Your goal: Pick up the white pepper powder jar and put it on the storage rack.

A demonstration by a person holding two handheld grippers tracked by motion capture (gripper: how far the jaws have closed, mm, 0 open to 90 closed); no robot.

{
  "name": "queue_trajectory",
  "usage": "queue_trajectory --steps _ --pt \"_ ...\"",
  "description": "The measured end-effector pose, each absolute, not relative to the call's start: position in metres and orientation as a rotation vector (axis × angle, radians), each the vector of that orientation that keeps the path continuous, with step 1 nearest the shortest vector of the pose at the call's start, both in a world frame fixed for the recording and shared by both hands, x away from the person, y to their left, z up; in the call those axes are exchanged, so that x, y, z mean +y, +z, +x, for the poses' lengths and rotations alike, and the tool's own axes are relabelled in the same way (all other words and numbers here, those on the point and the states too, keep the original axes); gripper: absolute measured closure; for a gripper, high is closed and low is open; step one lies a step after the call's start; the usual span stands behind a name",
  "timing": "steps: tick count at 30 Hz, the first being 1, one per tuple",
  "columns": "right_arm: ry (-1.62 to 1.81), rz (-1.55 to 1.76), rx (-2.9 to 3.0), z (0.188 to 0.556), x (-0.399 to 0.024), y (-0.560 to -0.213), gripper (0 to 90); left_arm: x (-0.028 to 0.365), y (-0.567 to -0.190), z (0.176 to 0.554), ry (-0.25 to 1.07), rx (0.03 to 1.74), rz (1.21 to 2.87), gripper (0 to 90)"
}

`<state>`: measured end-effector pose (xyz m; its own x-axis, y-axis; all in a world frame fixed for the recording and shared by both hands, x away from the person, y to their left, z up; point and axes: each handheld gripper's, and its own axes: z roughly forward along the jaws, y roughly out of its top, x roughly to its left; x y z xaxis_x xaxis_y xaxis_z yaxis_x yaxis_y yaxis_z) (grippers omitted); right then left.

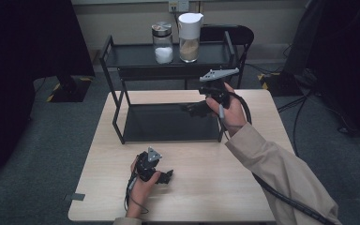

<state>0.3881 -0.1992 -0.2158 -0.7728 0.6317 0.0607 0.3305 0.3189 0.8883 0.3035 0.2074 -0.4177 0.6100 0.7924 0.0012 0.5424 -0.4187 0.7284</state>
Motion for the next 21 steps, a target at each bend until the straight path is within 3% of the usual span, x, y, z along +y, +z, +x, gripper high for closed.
queue_trajectory --steps 21 --pt "1.484 0.889 2.296 0.38 -0.21 -0.272 1.4 0.208 -0.418 0.304 0.453 1.045 2.129 0.0"
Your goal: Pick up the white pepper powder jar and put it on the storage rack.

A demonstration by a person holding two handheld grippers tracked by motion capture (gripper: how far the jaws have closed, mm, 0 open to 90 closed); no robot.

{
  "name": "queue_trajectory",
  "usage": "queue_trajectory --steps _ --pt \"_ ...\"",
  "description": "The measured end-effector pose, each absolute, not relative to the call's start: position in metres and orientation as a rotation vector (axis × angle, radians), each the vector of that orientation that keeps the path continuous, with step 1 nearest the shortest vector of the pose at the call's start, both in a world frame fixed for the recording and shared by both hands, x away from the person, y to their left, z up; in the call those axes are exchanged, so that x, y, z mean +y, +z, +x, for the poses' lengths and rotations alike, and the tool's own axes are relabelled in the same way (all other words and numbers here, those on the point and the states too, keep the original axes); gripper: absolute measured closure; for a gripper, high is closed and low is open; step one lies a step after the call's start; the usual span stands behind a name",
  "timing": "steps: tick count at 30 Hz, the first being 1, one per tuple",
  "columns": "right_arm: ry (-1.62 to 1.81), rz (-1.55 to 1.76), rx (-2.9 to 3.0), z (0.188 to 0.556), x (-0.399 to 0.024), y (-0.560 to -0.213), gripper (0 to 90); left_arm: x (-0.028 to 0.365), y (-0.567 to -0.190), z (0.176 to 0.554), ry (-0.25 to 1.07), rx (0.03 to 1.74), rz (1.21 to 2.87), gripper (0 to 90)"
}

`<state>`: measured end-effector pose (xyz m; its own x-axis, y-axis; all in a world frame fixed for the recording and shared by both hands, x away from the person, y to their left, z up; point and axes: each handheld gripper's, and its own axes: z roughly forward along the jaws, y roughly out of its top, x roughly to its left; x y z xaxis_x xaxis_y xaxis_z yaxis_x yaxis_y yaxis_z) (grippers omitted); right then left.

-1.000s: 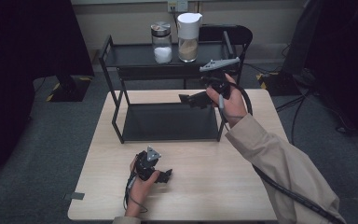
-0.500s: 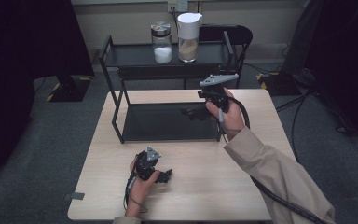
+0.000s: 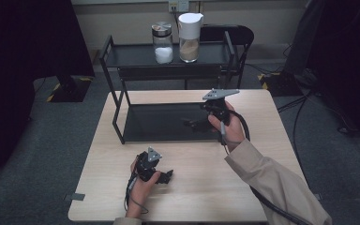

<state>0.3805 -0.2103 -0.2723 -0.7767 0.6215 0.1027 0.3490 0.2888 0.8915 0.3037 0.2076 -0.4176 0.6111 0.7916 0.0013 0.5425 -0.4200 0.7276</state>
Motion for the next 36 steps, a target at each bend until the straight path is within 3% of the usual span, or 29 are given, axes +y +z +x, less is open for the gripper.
queue_trajectory --steps 36 --pt "1.441 0.956 2.358 0.358 -0.258 -0.351 1.3 0.207 -0.417 0.304 0.455 1.044 2.132 0.0"
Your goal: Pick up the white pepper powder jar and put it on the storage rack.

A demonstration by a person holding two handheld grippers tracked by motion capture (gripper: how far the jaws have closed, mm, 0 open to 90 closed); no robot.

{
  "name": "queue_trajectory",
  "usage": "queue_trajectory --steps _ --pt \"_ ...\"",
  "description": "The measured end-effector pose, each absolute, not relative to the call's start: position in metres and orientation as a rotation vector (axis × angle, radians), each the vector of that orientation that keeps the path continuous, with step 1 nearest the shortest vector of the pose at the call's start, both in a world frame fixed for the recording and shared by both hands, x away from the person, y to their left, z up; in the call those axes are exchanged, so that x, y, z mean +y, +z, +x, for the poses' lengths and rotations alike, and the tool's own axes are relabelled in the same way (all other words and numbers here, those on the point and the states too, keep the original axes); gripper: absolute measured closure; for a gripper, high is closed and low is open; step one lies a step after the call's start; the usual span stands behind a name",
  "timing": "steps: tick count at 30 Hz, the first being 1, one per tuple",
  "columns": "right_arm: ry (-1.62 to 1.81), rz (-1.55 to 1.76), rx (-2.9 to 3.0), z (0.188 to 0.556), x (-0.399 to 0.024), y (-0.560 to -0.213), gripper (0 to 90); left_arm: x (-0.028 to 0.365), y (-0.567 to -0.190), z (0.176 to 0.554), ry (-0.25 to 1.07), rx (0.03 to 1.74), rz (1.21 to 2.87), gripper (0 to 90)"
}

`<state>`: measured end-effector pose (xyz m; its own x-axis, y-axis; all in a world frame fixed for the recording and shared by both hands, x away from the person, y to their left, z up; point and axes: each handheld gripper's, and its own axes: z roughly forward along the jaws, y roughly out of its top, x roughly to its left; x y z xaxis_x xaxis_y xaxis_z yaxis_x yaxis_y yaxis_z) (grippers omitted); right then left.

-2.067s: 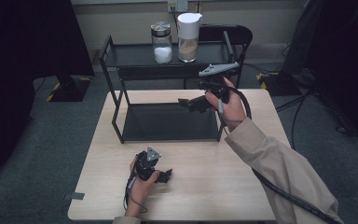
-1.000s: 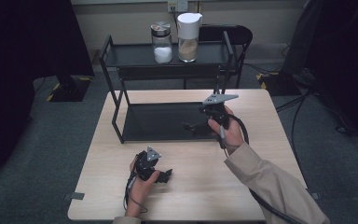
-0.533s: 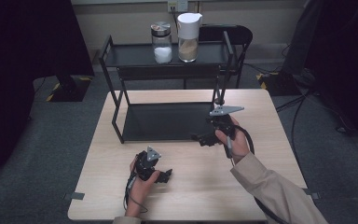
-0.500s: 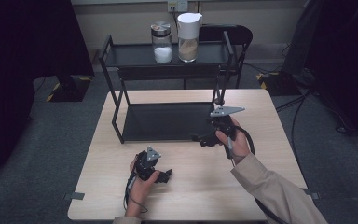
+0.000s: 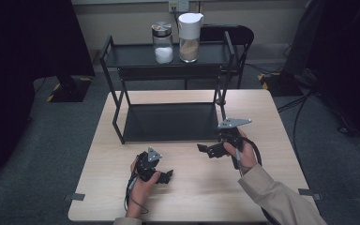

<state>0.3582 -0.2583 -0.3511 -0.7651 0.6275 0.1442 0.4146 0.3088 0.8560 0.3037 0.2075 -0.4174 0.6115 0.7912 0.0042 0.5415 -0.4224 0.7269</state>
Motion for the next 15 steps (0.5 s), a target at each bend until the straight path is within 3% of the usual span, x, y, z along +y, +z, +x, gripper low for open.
queue_trajectory --steps 15 --pt "1.382 1.0 2.372 0.35 -0.279 -0.373 1.3 0.207 -0.417 0.304 0.455 1.044 2.132 0.0"
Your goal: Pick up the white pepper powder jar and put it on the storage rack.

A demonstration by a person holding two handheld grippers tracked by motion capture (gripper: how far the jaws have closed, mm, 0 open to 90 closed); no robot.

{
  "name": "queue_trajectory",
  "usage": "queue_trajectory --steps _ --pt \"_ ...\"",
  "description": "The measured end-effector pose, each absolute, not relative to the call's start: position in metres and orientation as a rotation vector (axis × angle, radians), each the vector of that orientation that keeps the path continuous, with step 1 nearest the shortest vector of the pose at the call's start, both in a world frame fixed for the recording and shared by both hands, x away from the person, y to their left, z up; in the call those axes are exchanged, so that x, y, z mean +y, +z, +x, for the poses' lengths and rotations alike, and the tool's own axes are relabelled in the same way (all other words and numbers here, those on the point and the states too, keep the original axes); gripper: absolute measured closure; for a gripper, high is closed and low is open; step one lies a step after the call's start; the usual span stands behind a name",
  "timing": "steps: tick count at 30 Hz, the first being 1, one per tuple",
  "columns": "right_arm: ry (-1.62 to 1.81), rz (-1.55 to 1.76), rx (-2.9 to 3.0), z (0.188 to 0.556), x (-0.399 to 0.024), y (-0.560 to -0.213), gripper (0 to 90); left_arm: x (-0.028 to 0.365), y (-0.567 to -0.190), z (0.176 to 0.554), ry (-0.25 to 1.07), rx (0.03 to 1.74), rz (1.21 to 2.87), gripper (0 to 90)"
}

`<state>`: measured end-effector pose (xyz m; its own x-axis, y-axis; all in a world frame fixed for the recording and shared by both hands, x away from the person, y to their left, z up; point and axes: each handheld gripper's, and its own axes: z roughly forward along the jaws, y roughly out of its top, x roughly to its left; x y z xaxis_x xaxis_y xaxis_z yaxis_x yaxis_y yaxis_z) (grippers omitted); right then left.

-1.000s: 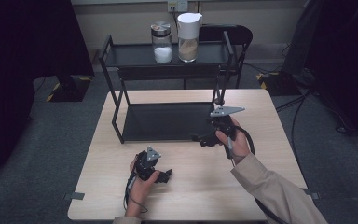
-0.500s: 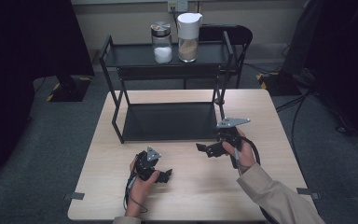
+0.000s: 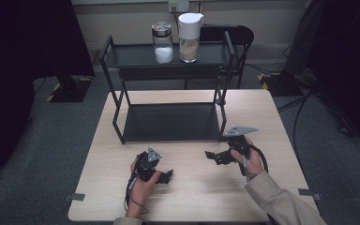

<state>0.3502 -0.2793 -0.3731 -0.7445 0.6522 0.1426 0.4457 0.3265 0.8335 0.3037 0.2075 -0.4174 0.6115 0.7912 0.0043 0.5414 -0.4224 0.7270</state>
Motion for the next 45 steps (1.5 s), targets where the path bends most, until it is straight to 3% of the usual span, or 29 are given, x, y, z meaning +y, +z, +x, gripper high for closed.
queue_trajectory --steps 45 --pt "1.125 1.04 2.386 0.312 -0.332 -0.414 1.3 0.207 -0.417 0.304 0.455 1.045 2.131 0.0"
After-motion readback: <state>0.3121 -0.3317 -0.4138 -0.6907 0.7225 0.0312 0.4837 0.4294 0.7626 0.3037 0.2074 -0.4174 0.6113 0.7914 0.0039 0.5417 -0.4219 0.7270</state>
